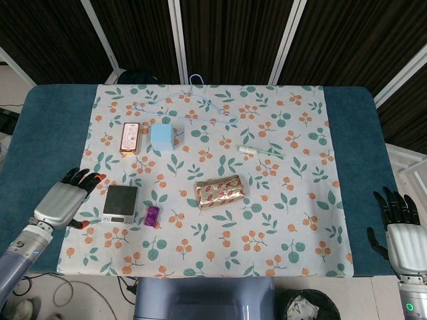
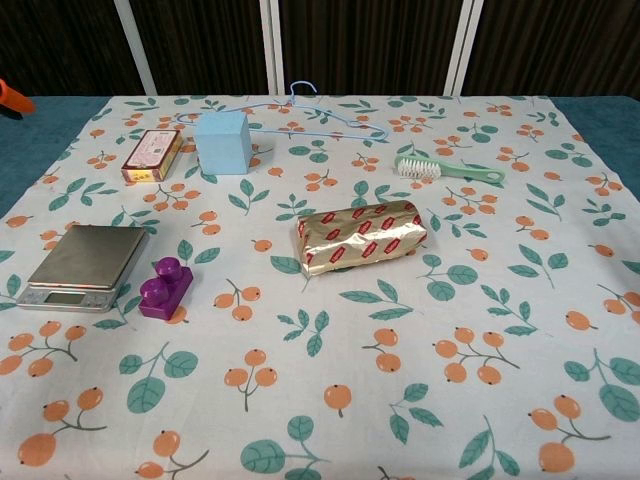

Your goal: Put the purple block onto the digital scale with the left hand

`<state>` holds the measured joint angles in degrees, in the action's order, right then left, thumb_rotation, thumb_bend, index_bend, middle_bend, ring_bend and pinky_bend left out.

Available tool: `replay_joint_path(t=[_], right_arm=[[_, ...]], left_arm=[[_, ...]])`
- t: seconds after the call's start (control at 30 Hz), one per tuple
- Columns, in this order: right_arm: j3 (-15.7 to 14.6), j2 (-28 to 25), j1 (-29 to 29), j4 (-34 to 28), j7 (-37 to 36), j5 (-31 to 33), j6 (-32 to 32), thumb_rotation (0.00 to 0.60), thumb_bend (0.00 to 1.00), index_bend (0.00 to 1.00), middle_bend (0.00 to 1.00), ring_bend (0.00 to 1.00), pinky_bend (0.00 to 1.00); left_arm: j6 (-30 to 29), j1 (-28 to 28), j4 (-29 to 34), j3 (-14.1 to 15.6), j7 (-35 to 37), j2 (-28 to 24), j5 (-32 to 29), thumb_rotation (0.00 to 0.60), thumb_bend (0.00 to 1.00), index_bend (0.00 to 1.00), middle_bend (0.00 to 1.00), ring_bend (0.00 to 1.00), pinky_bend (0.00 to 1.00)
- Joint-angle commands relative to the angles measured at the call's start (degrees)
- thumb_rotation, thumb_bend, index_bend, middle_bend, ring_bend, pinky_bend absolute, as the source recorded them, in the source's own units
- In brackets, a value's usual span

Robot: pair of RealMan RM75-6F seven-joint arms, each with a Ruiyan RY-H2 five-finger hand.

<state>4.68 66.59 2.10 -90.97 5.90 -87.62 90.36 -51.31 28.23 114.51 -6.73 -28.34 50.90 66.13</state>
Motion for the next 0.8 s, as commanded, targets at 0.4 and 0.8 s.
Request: replay_joint_path(t=[0.4, 0.8], right_arm=[[0.5, -0.2, -0.2, 0.2, -0.7, 0.5, 0.5, 0.600, 0.48, 0.07, 0.03, 0.02, 0.00], [0.7, -0.4, -0.4, 0.3, -1.2, 0.7, 0.7, 0.600, 0.48, 0.07, 0.03, 0.02, 0.00]], left_arm=[[-4.8, 12.9, -2.4, 1.9, -22.3, 19.9, -24.8, 0.600, 0.09, 0.17, 0.12, 0.00, 0.03], [-7.1, 15.9, -6.1, 3.3, -23.5, 27.3, -26.5, 0.600, 0.09, 0.22, 0.12, 0.00, 0.03]])
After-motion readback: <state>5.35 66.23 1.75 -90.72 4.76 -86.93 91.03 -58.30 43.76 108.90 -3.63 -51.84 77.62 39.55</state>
